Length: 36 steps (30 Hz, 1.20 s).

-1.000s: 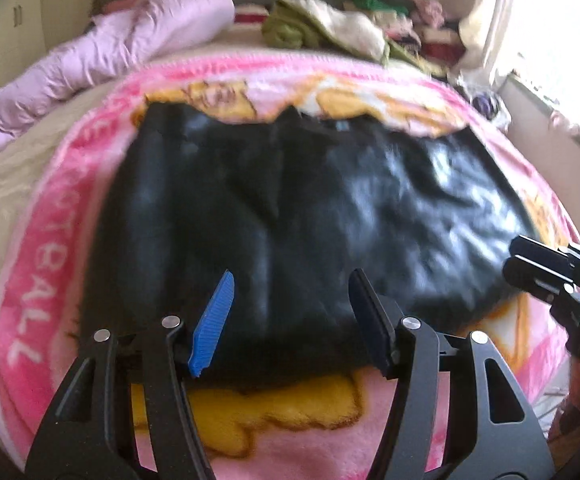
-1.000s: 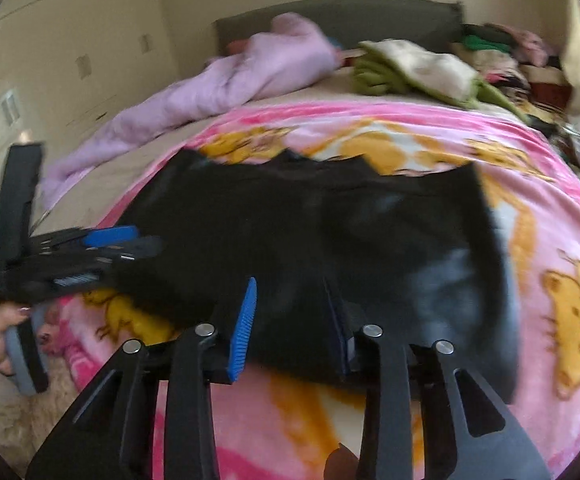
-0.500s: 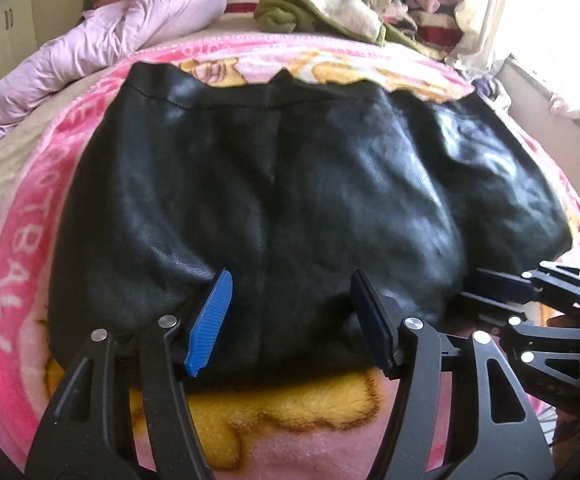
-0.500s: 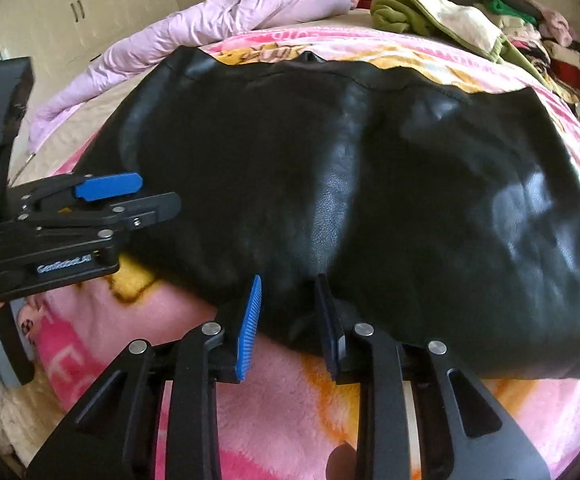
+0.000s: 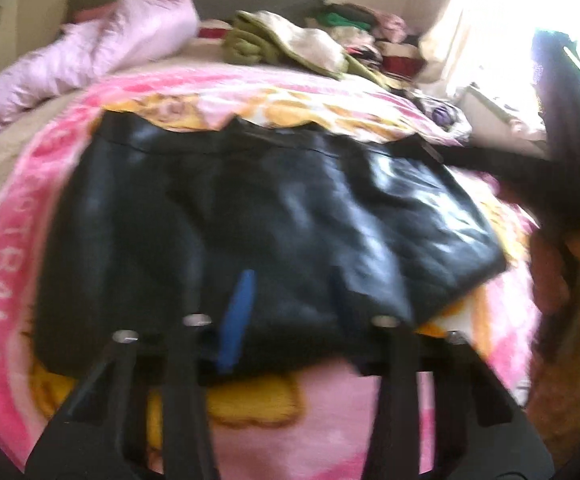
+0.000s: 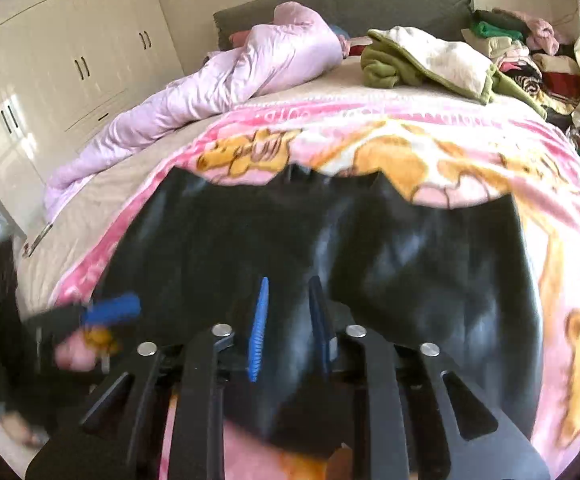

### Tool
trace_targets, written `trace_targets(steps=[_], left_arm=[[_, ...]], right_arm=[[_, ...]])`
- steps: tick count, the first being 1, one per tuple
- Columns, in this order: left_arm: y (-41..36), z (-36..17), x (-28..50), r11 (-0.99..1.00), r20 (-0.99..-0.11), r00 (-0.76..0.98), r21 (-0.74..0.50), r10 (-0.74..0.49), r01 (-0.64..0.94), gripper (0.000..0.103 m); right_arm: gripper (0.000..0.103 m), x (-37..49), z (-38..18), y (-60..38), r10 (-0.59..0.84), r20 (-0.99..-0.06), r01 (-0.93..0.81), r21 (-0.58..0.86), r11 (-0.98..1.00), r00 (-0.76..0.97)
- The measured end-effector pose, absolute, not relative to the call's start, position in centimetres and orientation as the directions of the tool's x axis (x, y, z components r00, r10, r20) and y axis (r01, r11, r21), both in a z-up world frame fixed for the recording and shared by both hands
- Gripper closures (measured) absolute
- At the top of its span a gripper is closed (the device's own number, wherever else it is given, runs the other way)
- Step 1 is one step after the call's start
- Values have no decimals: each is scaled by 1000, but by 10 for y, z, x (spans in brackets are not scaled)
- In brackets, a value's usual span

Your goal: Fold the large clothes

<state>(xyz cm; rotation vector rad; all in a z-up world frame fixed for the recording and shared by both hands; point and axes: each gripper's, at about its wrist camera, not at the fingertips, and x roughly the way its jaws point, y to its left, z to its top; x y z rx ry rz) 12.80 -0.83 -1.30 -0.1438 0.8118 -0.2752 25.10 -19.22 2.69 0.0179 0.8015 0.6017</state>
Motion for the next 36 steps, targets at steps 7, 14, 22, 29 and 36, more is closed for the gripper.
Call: trace_targets(steps=[7, 14, 22, 29, 36], left_arm=[[-43, -43, 143, 936, -769, 536, -252, -348, 247, 103], [-20, -58, 151, 893, -744, 497, -408, -447, 191, 103], [-17, -56, 151, 887, -728, 512, -416, -456, 200, 103], [14, -14, 139, 947, -708, 635, -290, -309, 138, 67], [36, 2, 132, 973, -692, 694, -226, -198, 53, 31]], right_arm=[[90, 314, 23, -161, 532, -709, -530, 259, 808, 463], [93, 364, -37, -119, 413, -843, -477, 222, 850, 344], [97, 377, -51, -123, 434, -848, -425, 288, 858, 303], [93, 321, 11, -160, 568, -719, -503, 345, 793, 402], [89, 258, 30, -180, 589, -674, -549, 313, 775, 447]])
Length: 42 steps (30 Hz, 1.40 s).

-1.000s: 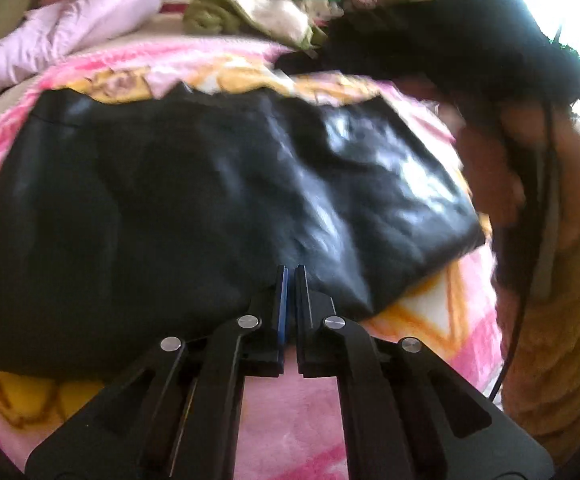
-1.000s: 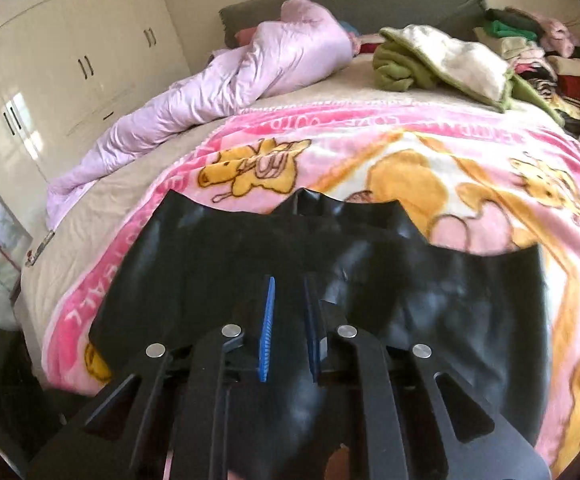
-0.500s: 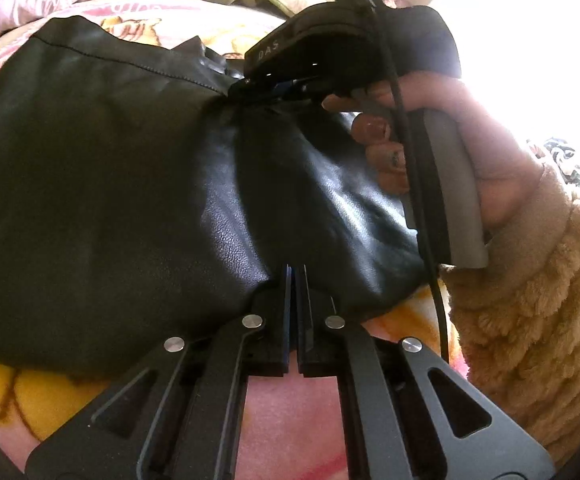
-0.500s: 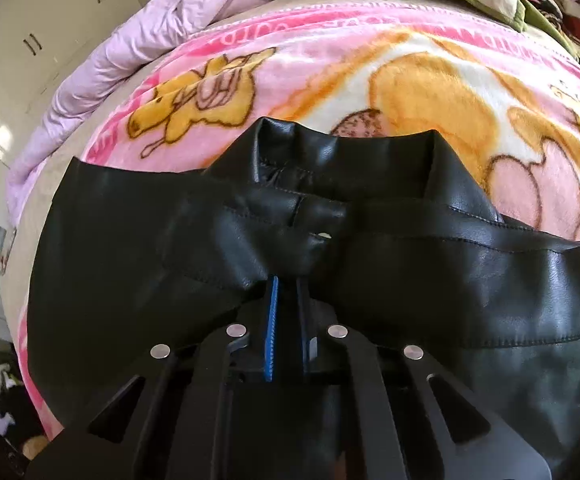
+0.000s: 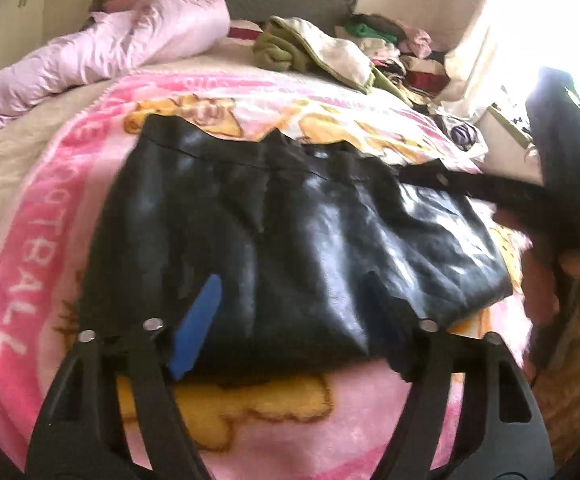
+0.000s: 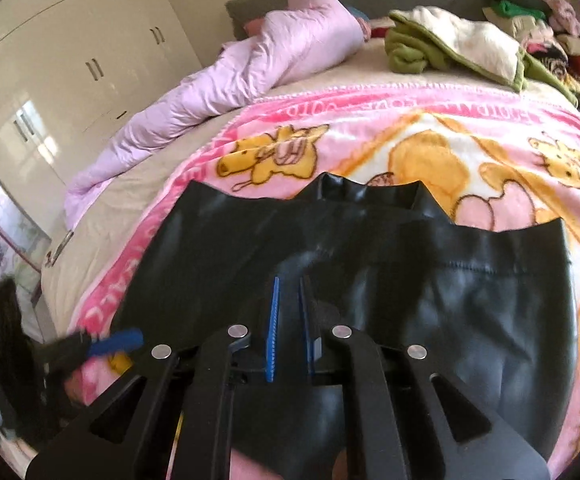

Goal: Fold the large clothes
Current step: 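Release the jacket and hold both tools open over the folded bundle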

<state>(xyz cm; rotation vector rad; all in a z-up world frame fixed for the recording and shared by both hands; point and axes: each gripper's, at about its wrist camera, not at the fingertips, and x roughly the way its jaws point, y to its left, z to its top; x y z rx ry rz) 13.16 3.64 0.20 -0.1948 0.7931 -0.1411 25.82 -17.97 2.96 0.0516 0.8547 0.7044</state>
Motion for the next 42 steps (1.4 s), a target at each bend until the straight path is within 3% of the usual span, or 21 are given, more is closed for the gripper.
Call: trace_targets(steps=[1, 3, 11, 19, 27, 31, 35, 37, 38, 40, 42], left_arm=[[39, 4, 130, 976, -691, 701, -213, -178, 38, 28], [36, 8, 125, 980, -691, 707, -197, -152, 19, 21], [58, 8, 124, 988, -708, 703, -145, -65, -55, 13], [97, -8, 130, 967, -738, 674, -184, -18, -175, 10], [143, -51, 149, 890, -798, 587, -357, -134, -282, 10], [156, -67, 162, 836, -778, 586, -465, -228, -291, 9], [154, -69, 169, 822, -757, 603, -496, -252, -279, 10], [151, -67, 169, 817, -745, 612, -511, -266, -267, 21], [151, -66, 170, 808, -730, 620, -533, -288, -253, 40], [148, -61, 169, 812, -730, 624, -526, -277, -255, 43], [143, -57, 168, 825, -733, 626, -509, -266, -246, 55]], right_arm=[[81, 254, 31, -179, 587, -671, -550, 307, 777, 454], [76, 242, 27, -182, 580, -668, -547, 298, 782, 466], [76, 205, 6, -184, 552, -687, -548, 262, 795, 472], [79, 185, -8, -171, 557, -701, -581, 247, 775, 445], [83, 197, -53, -166, 505, -783, -526, 275, 805, 363], [83, 197, -61, -166, 509, -781, -523, 281, 804, 362], [83, 195, -65, -167, 509, -775, -520, 279, 807, 375], [83, 196, -65, -169, 518, -770, -517, 291, 805, 373], [83, 196, -65, -171, 526, -766, -512, 304, 803, 370], [83, 197, -64, -173, 535, -761, -509, 317, 800, 367], [83, 198, -64, -175, 543, -758, -507, 328, 797, 363]])
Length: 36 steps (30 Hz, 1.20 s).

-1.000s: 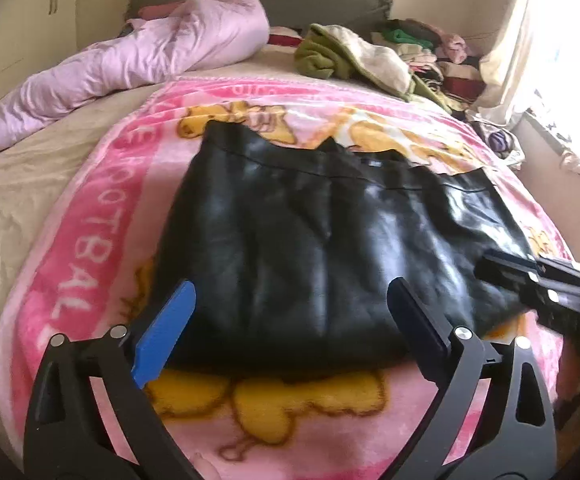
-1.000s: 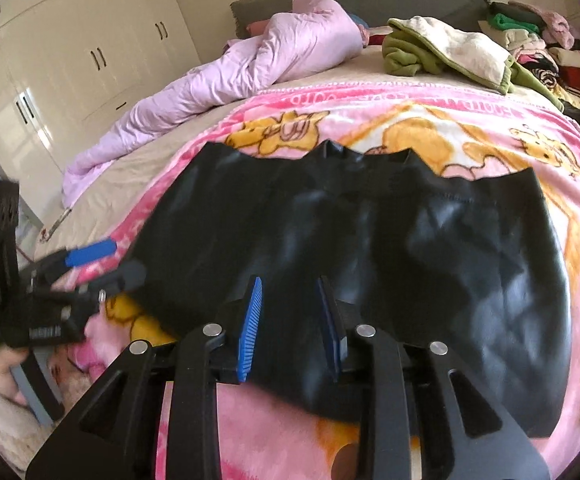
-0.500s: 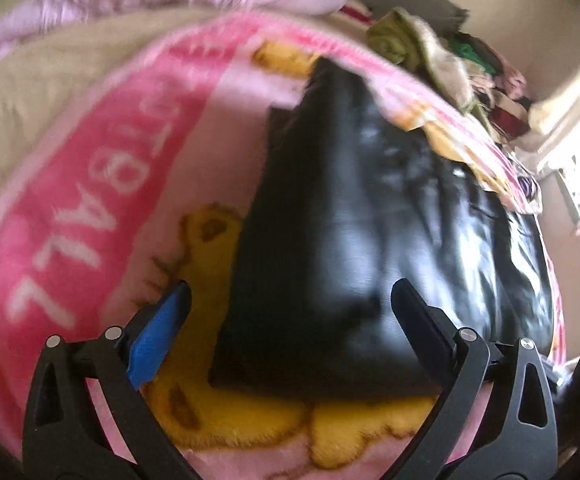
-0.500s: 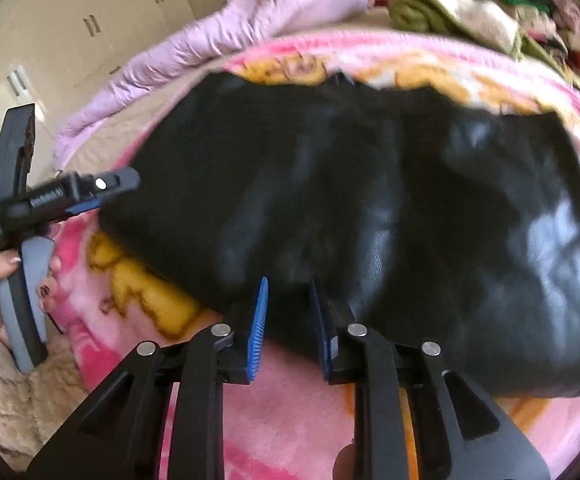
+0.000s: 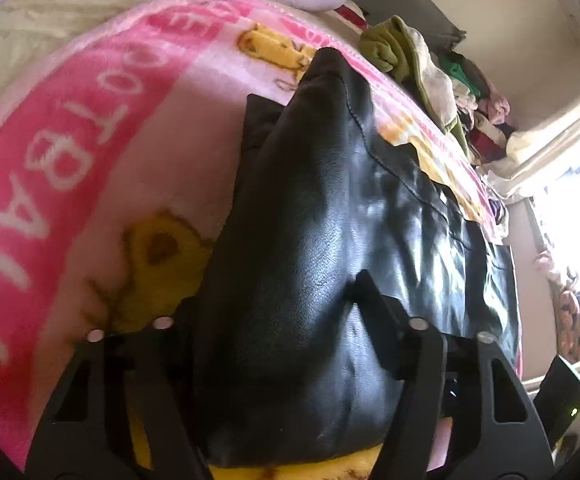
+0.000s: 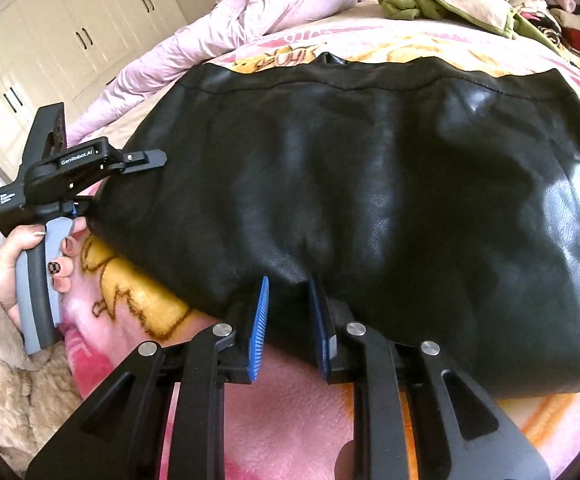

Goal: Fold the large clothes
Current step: 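Release the jacket and hold both tools open over the folded bundle, then grasp one end of the folded black jacket with both tools and lift it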

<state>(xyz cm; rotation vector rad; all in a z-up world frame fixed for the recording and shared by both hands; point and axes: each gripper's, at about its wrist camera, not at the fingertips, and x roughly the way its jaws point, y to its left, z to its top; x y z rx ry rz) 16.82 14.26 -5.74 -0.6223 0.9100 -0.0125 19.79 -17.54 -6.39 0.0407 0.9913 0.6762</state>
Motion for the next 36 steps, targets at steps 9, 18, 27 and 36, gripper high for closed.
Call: trace_targets(steps=[9, 18, 27, 36], left_arm=[[112, 7, 153, 858, -640, 714, -501, -284, -108, 83], [39, 57, 150, 931, -605, 754, -364, -255, 23, 84], [11, 61, 145, 947, -601, 760, -316, -248, 60, 84], [-3, 62, 141, 956, -605, 758, -282, -245, 84, 84]], right_arm=[[83, 199, -65, -185, 585, -728, -486, 390, 782, 357], [80, 218, -33, -245, 741, -580, -390, 630, 672, 338], [21, 265, 90, -239, 821, -516, -477, 673, 565, 246], [13, 295, 98, -134, 651, -746, -509, 509, 695, 143]])
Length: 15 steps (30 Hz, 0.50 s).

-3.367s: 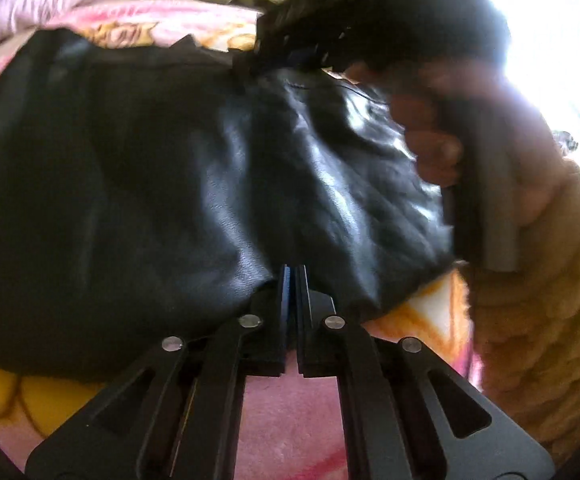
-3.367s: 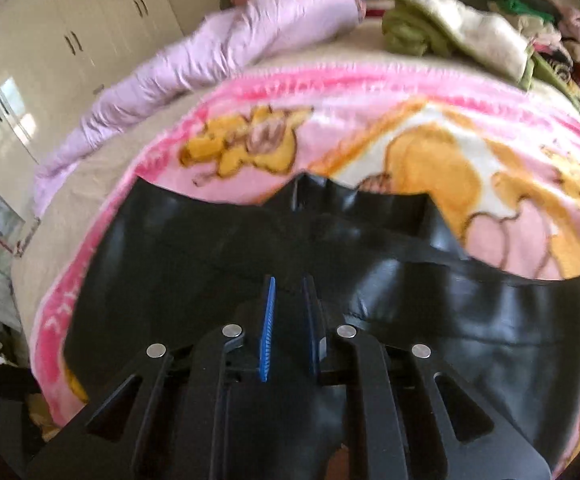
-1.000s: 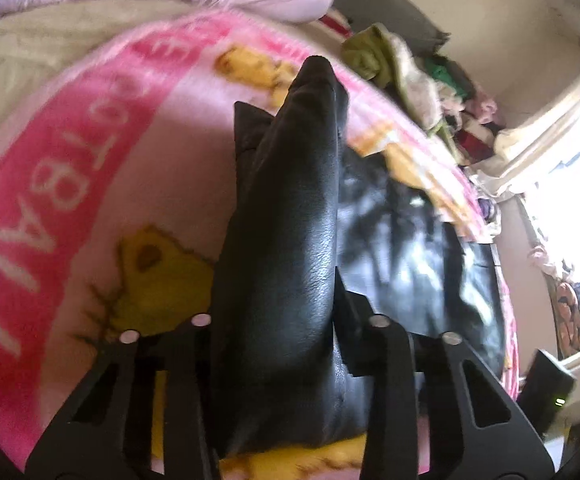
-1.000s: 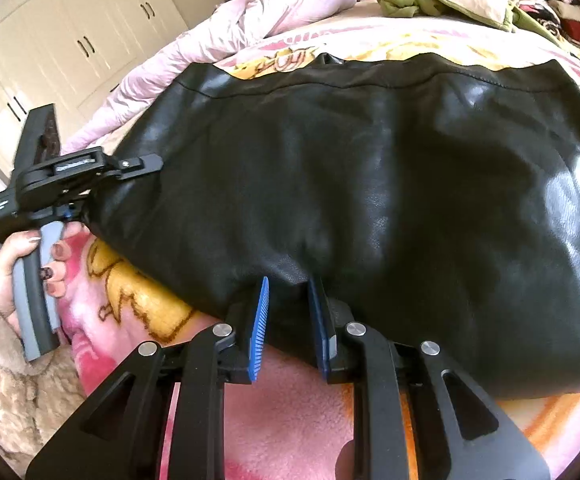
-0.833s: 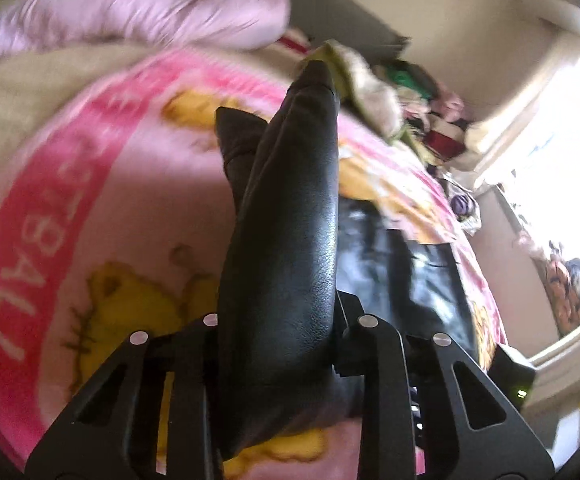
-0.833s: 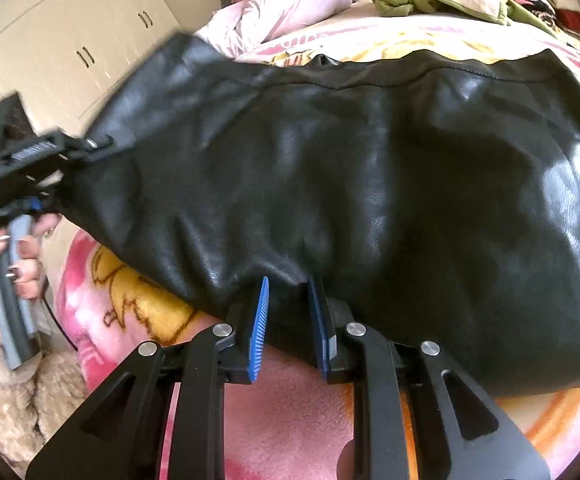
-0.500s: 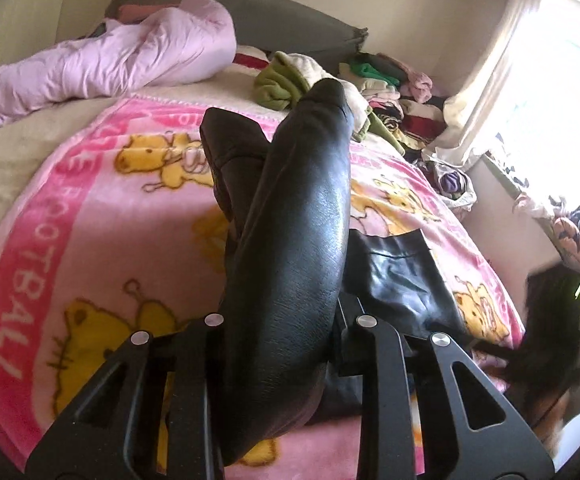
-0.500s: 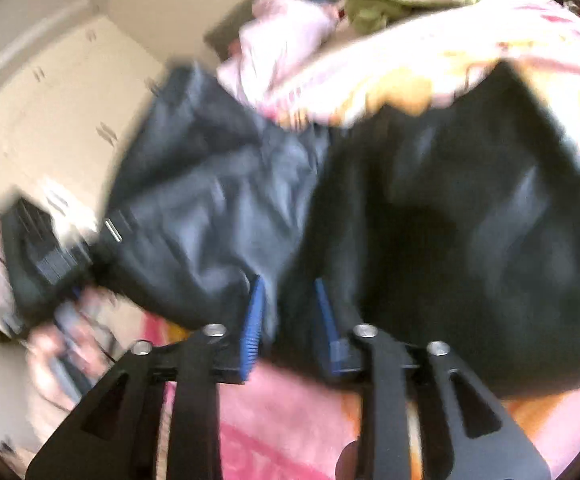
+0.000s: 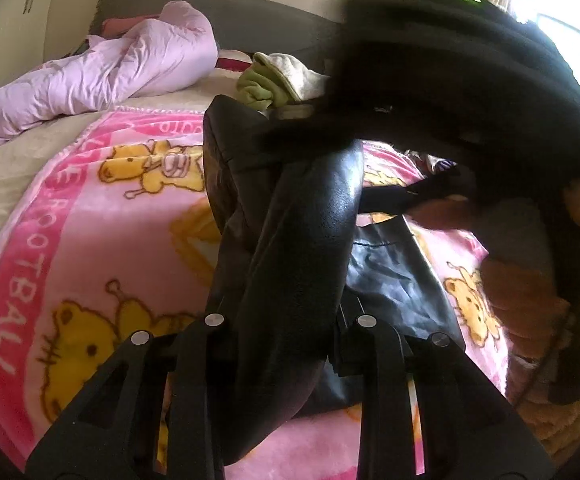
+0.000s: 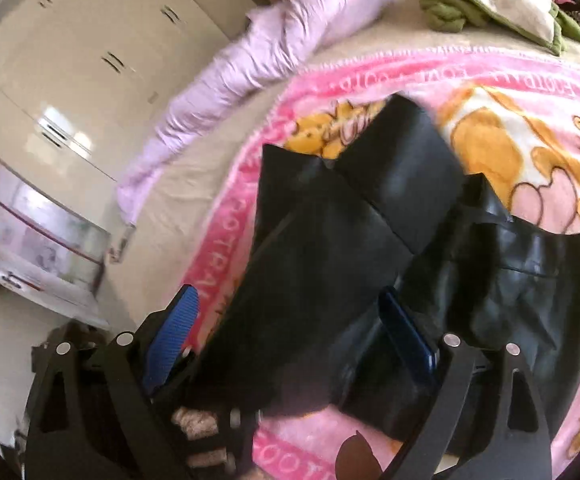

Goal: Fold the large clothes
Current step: 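Grasp one end of the folded black jacket with both tools and lift it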

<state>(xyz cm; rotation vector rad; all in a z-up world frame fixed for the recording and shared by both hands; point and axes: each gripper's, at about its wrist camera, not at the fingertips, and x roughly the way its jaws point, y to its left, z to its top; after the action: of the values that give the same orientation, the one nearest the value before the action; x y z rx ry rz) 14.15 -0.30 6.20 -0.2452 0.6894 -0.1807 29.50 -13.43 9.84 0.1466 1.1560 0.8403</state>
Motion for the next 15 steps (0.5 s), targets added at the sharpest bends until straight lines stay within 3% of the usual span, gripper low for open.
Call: trace_targets(steps=[2, 5, 7, 10, 12, 14, 15], left_arm=[[-5, 61, 141, 957, -607, 755, -274, -248, 94, 84], [-7, 61, 141, 962, -611, 755, -257, -238, 95, 84], [-4, 61, 142, 963, -614, 755, -254, -232, 90, 83], [1, 66, 139, 964, -604, 762, -248, -235, 101, 67], [1, 72, 134, 957, -602, 752, -255, -268, 137, 42], [1, 79, 123, 949, -585, 754, -264, -297, 169, 27], [1, 81, 119, 946, -582, 751, -265, -313, 189, 27]], right_arm=[[14, 297, 94, -118, 618, -772, -520, 472, 711, 144], [23, 297, 86, -97, 544, -822, -544, 383, 747, 167], [51, 301, 80, -93, 525, -832, -551, 356, 755, 181], [67, 310, 76, -103, 583, -789, -570, 393, 721, 194], [73, 309, 77, -113, 607, -764, -587, 394, 707, 218], [77, 306, 80, -132, 619, -738, -598, 376, 708, 268], [78, 307, 82, -145, 633, -724, -593, 390, 704, 276]])
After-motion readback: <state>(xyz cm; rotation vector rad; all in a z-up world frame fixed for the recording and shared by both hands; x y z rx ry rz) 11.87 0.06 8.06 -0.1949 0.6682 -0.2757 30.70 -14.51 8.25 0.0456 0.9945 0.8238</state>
